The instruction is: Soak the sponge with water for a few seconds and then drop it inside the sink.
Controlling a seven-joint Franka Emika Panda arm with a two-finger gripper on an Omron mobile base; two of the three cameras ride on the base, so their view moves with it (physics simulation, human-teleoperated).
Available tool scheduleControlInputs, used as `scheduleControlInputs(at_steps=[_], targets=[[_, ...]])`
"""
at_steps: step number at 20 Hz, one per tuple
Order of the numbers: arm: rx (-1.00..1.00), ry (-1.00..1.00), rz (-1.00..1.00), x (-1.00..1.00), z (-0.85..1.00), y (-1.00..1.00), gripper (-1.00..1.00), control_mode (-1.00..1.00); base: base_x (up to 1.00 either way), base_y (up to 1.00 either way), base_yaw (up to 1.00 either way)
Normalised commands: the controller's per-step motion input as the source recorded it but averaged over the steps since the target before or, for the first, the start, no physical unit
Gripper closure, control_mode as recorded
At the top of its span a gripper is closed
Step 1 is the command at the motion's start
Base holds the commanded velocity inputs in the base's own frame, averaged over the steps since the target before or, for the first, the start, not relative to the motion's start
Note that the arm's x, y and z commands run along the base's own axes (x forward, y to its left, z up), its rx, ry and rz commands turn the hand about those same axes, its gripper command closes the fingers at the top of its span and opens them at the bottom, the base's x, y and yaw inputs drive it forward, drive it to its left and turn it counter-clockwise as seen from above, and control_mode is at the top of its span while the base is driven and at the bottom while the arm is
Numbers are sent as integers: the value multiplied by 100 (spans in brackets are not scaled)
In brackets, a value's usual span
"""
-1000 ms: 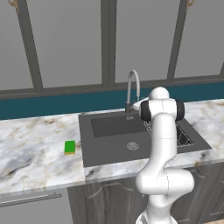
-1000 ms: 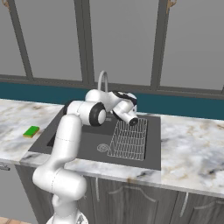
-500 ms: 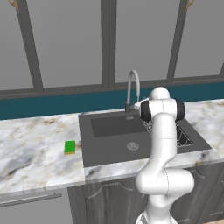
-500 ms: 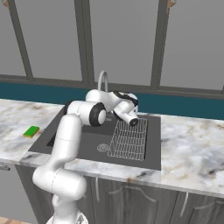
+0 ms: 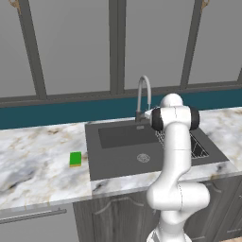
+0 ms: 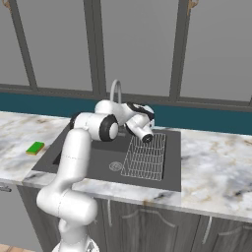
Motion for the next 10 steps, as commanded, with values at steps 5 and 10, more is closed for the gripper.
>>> scheduleControlInputs(at_steps=[5,10], targets=[[1,0,-5,0,0,-42,-100,-100,0,0,0],[3,0,-1,0,0,-52,-100,-100,0,0,0]])
